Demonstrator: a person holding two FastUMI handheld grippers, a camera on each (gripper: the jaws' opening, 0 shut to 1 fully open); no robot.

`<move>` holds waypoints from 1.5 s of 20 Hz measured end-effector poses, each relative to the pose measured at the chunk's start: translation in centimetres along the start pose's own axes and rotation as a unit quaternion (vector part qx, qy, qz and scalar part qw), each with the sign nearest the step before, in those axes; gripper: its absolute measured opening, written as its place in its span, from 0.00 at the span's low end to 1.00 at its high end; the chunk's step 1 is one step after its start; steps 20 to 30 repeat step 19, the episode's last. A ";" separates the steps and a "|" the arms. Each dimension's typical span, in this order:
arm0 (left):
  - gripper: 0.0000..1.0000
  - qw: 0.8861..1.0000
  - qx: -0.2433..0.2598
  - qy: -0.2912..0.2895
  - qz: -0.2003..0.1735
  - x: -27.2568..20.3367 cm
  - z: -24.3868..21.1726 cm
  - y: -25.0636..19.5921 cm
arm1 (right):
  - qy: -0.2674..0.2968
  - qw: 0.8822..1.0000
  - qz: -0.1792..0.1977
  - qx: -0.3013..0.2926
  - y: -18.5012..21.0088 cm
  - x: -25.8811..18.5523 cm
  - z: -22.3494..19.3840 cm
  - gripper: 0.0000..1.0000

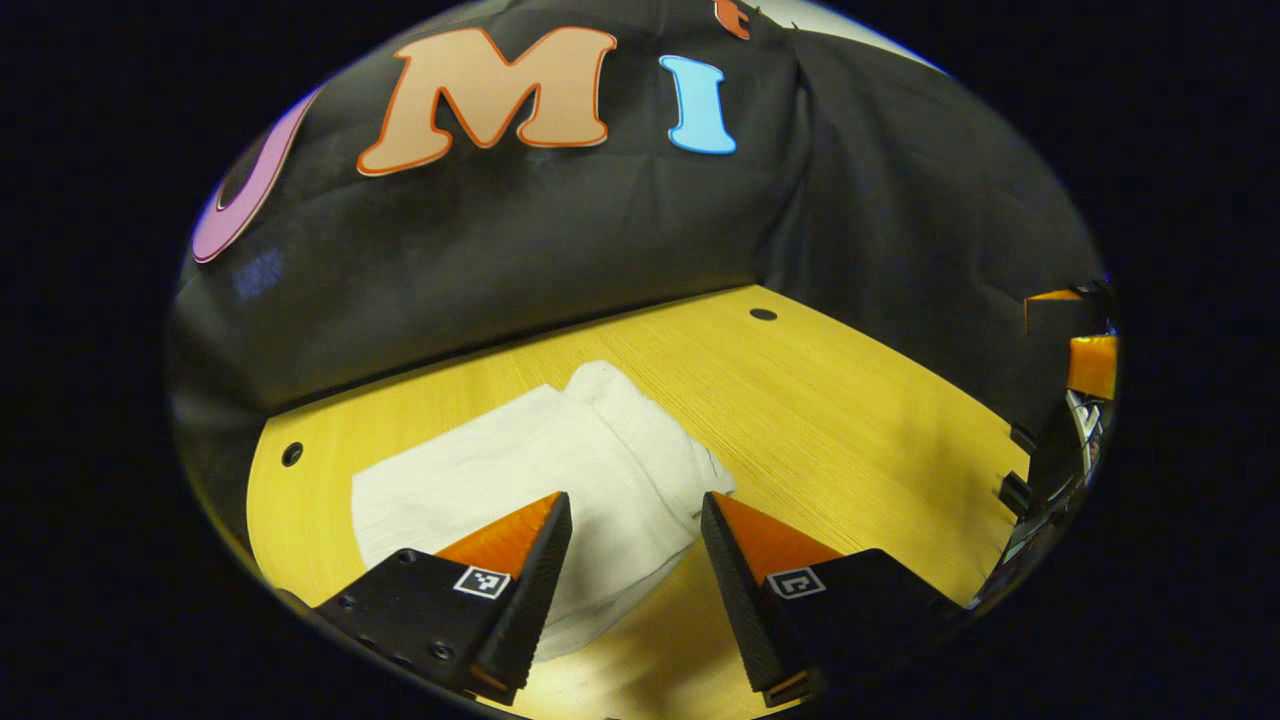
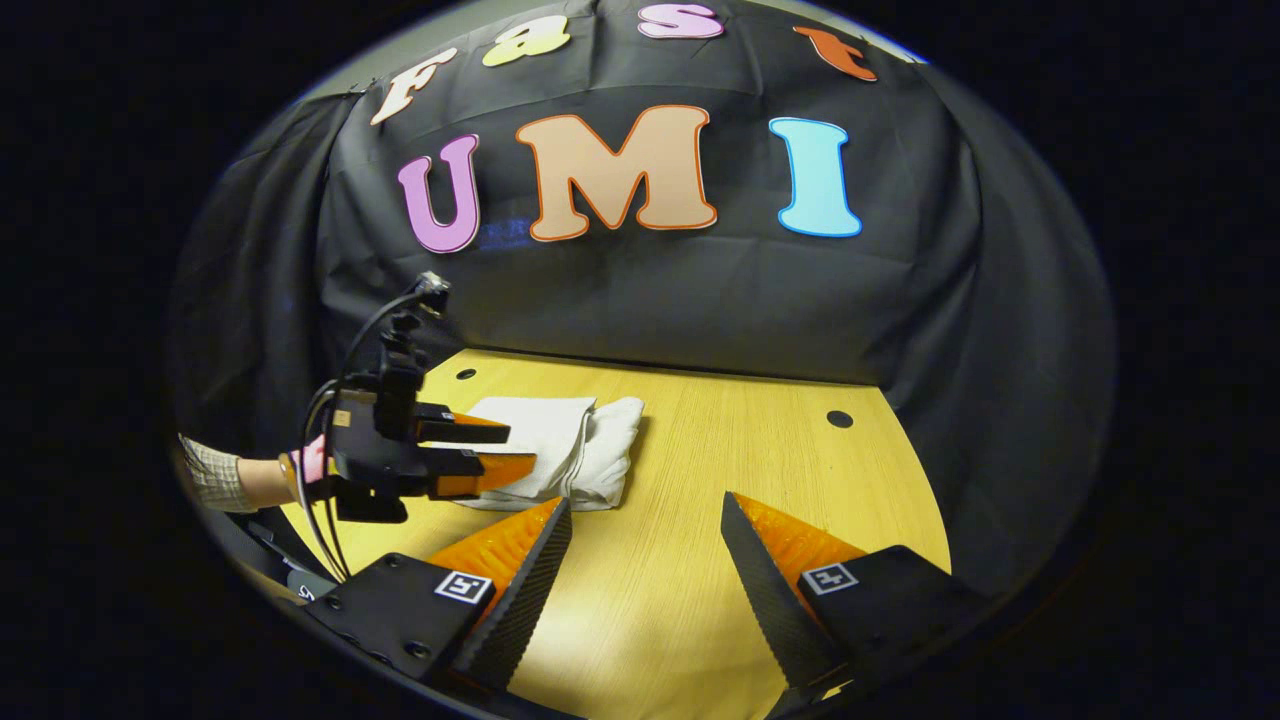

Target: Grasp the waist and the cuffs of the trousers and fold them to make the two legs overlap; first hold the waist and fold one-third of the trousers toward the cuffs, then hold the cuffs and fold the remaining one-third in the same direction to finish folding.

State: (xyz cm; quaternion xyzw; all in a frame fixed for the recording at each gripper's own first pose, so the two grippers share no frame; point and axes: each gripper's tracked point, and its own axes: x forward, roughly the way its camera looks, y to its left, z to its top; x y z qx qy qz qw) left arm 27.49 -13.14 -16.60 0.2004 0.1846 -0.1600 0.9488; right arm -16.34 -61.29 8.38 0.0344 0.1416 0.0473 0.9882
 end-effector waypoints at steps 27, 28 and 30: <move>0.81 0.975 -0.146 -0.057 0.157 -21.5 -1.9 3.7 | -0.053 0.998 0.020 -0.013 4.2 -3.4 0.0 0.97; 0.81 0.975 -0.146 -0.057 0.157 -21.5 -1.9 3.7 | -0.053 0.998 0.020 -0.013 4.2 -3.4 0.0 0.97; 0.81 0.975 -0.146 -0.057 0.157 -21.5 -1.9 3.7 | -0.053 0.998 0.020 -0.013 4.2 -3.4 0.0 0.97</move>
